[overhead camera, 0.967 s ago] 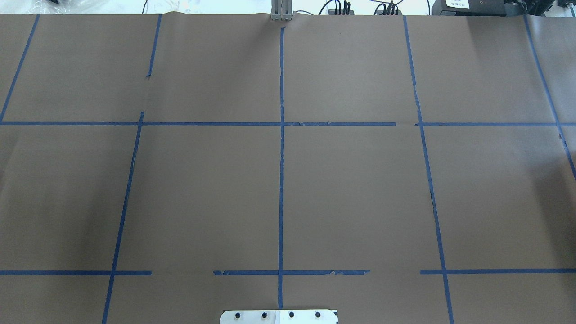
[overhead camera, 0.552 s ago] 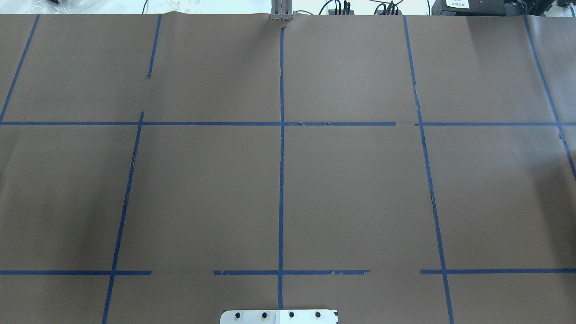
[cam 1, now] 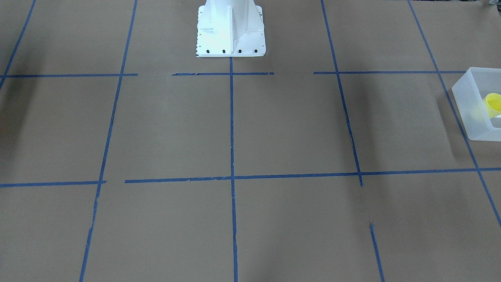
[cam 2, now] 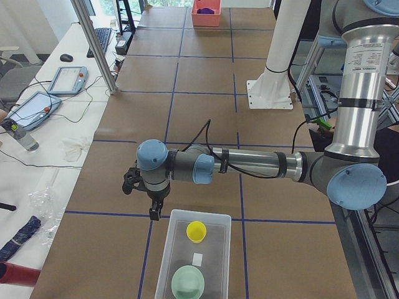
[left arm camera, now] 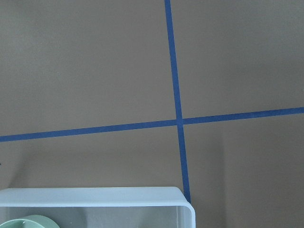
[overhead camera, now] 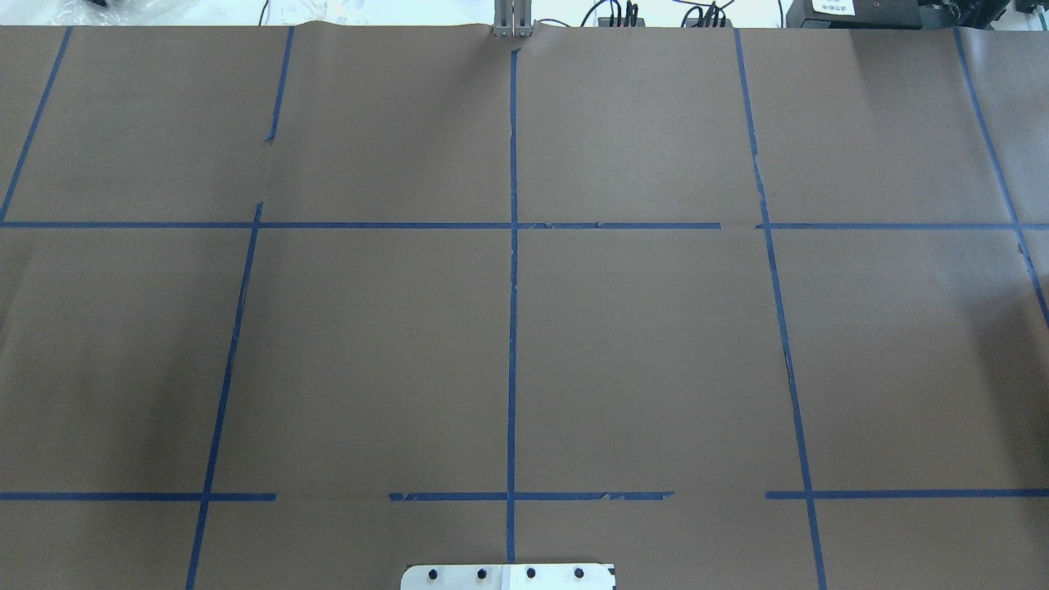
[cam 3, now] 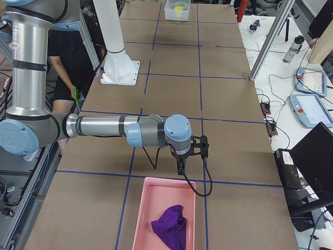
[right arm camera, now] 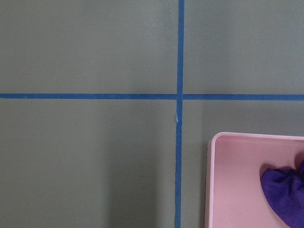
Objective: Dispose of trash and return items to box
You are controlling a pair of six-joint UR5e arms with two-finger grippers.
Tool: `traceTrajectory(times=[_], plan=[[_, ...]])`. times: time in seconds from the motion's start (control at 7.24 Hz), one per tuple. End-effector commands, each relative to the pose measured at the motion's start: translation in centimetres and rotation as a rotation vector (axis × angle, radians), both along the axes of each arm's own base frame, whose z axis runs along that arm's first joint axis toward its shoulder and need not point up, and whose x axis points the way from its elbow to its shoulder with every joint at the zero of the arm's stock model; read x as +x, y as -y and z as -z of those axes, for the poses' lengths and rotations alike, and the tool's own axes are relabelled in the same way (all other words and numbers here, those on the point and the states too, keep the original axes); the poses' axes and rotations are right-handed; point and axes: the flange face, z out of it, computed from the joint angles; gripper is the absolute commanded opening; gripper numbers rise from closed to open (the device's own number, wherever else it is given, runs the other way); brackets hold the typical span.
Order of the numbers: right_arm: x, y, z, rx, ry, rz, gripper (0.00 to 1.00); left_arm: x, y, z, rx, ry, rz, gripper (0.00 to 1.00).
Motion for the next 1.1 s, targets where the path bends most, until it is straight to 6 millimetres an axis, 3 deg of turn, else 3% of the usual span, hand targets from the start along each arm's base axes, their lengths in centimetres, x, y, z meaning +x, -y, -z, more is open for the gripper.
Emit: traceTrajectory(times=[0.0,0.97], plan=[[0.0,0.1,0.1,0.001,0.002,0.000,1.00,0.0,0.1,0.1,0.002,0.000,0.000,1.00],[0.0,0.1,0.0,0.000,0.002,0.000,1.00,0.2,1.4,0.9,0.015,0.000,-0.002,1.00]])
